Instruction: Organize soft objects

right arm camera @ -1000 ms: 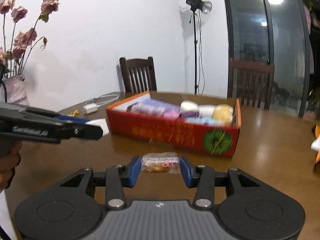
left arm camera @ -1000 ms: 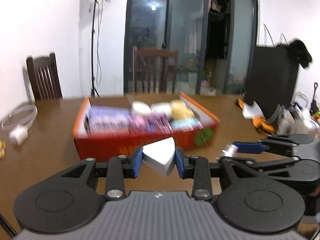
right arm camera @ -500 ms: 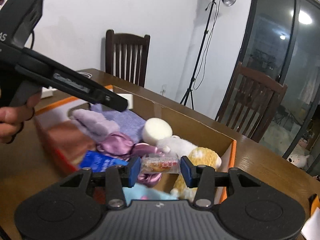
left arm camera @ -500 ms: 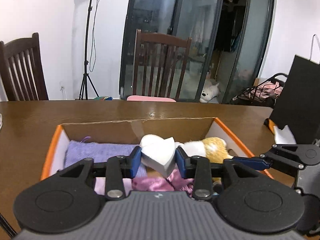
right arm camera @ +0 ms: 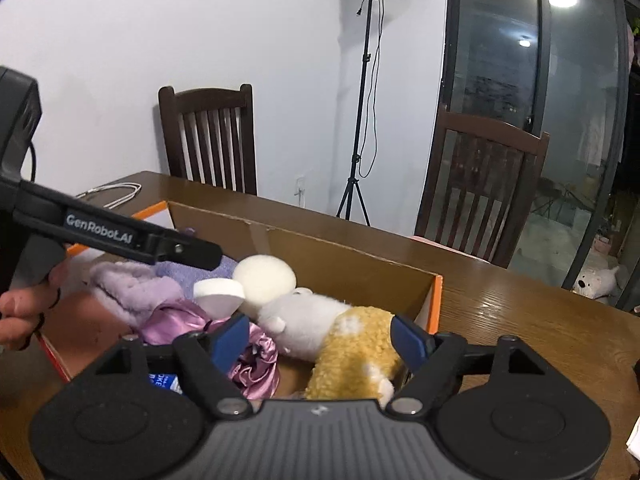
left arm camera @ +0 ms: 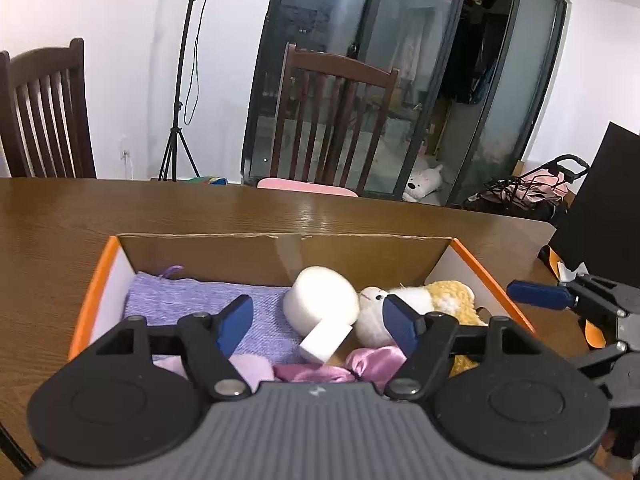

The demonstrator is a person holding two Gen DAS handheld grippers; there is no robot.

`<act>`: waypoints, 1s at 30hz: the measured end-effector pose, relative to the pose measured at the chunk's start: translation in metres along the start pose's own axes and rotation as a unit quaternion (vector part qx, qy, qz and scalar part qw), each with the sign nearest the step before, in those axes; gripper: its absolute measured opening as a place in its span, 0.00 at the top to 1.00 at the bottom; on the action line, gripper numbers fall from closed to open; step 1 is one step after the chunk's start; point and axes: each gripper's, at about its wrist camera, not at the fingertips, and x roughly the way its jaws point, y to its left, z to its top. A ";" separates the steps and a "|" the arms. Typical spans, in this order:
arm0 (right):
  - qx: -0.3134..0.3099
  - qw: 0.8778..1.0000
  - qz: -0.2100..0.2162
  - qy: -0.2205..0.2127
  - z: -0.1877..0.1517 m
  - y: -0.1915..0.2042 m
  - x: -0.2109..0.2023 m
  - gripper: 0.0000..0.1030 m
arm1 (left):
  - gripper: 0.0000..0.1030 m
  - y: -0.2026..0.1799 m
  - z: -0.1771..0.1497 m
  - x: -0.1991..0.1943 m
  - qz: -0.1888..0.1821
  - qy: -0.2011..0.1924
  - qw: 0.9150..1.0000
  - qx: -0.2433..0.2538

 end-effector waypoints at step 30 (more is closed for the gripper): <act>0.089 0.980 -0.087 -0.158 -0.072 0.096 -0.190 0.00 | 0.00 -0.047 -0.148 -0.243 0.137 -0.223 0.963 0.067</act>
